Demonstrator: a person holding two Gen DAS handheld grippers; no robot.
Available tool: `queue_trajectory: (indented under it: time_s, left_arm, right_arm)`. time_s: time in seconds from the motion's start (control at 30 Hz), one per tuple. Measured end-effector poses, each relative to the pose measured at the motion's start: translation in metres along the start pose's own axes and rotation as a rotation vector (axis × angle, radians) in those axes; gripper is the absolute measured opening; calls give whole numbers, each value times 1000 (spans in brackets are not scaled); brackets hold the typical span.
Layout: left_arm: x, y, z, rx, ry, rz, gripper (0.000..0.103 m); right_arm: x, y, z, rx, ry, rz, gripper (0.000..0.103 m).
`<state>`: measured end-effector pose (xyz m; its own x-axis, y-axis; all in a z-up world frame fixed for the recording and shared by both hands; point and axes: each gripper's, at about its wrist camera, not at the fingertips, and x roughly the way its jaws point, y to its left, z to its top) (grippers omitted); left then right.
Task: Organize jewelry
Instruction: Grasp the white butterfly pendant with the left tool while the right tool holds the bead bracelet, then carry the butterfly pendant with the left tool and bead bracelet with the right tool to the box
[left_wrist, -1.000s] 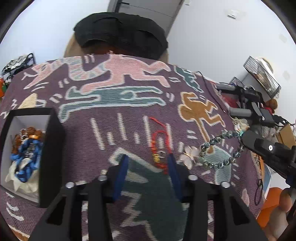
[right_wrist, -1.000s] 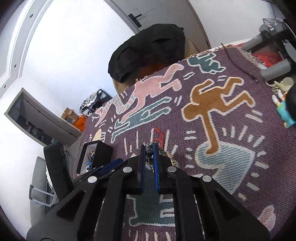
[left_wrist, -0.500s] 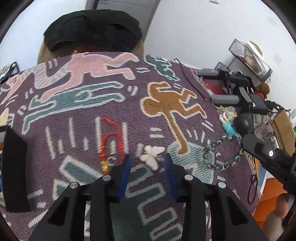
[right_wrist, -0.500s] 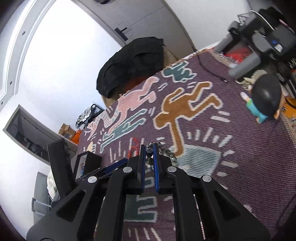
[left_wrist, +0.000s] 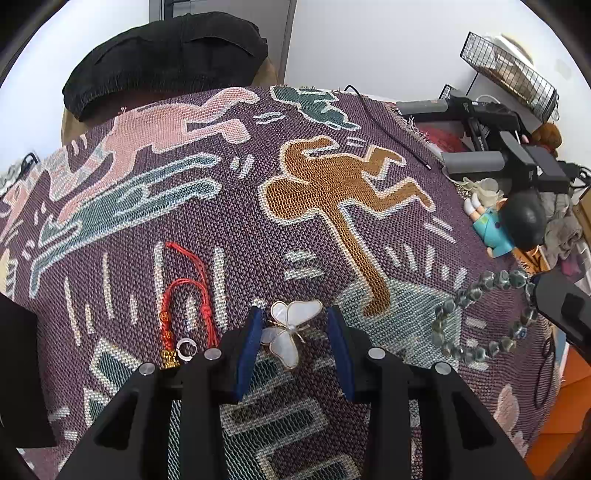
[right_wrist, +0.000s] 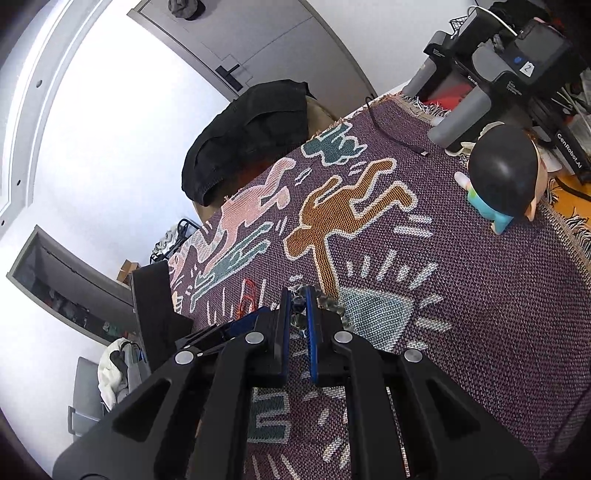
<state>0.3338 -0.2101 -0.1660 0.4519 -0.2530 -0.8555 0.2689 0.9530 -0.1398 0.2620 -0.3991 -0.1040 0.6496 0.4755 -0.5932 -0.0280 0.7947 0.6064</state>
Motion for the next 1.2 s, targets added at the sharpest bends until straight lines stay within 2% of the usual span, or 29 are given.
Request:
queue_trajectory:
  time_s: [0.27, 0.33, 0.5, 0.63, 0.93, 1.2]
  left_arm:
    - [5, -4, 5, 24, 28, 32, 35]
    - [5, -3, 4, 27, 24, 41, 28]
    - [2, -2, 2, 57, 20, 44, 23]
    - [-4, 4, 2, 30, 20, 13, 22]
    - [-46, 17, 7, 18, -43, 2, 22]
    - [-108, 56, 11, -5, -120, 43, 22]
  right_arm:
    - [4, 0, -4, 6, 10, 3, 9]
    - [5, -1, -4, 8, 12, 3, 9]
    - [7, 0, -4, 7, 15, 5, 9]
    - [6, 4, -2, -4, 10, 7, 9]
    - [2, 31, 0, -45, 0, 28, 9]
    - [3, 86, 0, -120, -1, 74, 9]
